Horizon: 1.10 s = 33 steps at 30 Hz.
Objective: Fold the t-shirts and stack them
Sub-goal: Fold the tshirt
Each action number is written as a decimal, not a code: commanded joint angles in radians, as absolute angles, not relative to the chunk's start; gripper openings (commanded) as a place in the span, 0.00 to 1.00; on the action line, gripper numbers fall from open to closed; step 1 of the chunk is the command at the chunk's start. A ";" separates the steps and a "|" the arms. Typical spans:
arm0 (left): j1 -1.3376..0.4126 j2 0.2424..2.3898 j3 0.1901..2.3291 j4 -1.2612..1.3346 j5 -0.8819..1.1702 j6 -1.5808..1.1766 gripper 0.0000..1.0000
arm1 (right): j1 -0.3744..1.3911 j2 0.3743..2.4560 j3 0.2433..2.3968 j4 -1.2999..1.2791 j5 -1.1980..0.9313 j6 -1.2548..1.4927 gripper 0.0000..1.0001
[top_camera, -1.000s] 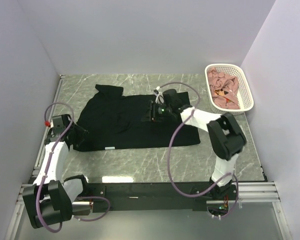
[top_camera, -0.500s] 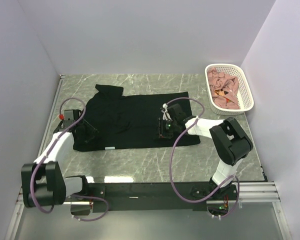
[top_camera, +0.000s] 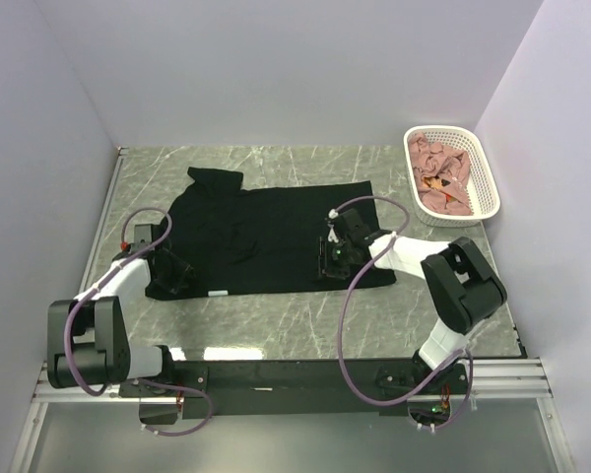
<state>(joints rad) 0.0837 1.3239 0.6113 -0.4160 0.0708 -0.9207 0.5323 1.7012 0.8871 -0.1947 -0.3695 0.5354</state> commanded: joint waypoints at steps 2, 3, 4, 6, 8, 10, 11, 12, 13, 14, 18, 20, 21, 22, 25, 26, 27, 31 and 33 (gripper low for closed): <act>0.089 1.273 0.545 -0.515 0.048 -0.963 0.38 | 0.532 1.629 0.786 -0.385 -0.215 0.552 0.45; 0.089 1.240 0.538 -0.531 0.048 -0.968 0.37 | 0.534 1.611 0.770 -0.406 -0.200 0.558 0.45; 0.090 1.221 0.532 -0.541 0.046 -0.969 0.38 | 0.528 1.594 0.744 -0.411 -0.189 0.560 0.45; 0.091 1.168 0.529 -0.558 0.043 -0.969 0.38 | 0.528 1.537 0.726 -0.416 -0.181 0.557 0.45; 0.090 1.120 0.546 -0.597 0.020 -0.960 0.38 | 0.528 1.481 0.713 -0.407 -0.195 0.558 0.45; 0.090 1.091 0.563 -0.636 0.006 -0.950 0.39 | 0.528 1.447 0.719 -0.397 -0.216 0.561 0.45; 0.089 1.062 0.580 -0.652 0.003 -0.950 0.39 | 0.528 1.418 0.724 -0.397 -0.221 0.561 0.45; 0.089 1.048 0.589 -0.661 0.003 -0.951 0.40 | 0.528 1.405 0.735 -0.399 -0.232 0.557 0.45; 0.089 1.034 0.600 -0.669 0.003 -0.945 0.41 | 0.531 1.390 0.739 -0.397 -0.233 0.557 0.45; 0.089 1.022 0.621 -0.687 0.003 -0.940 0.41 | 0.532 1.367 0.747 -0.400 -0.233 0.551 0.45; 0.087 0.973 0.673 -0.725 -0.040 -0.887 0.45 | 0.590 1.348 0.816 -0.391 -0.256 0.526 0.44; 0.080 0.962 0.695 -0.727 -0.025 -0.865 0.46 | 0.613 1.367 0.827 -0.339 -0.354 0.541 0.43; 0.077 0.957 0.698 -0.712 0.006 -0.842 0.46 | 0.632 1.377 0.828 -0.262 -0.395 0.554 0.42; 0.072 0.957 0.699 -0.706 0.026 -0.836 0.46 | 0.646 1.391 0.834 -0.223 -0.440 0.569 0.41; 0.046 0.956 0.664 -0.663 0.098 -0.844 0.46 | 0.699 1.463 0.870 -0.101 -0.529 0.621 0.40; 0.034 0.959 0.652 -0.649 0.113 -0.850 0.46 | 0.710 1.507 0.880 -0.082 -0.547 0.638 0.40; 0.020 0.962 0.640 -0.626 0.126 -0.865 0.46 | 0.722 1.529 0.902 -0.042 -0.558 0.646 0.39; -0.038 0.986 0.601 -0.615 0.118 -0.900 0.46 | 0.755 1.634 0.914 0.049 -0.607 0.686 0.39; -0.038 0.980 0.594 -0.614 0.100 -0.907 0.46 | 0.752 1.677 0.907 0.057 -0.598 0.690 0.39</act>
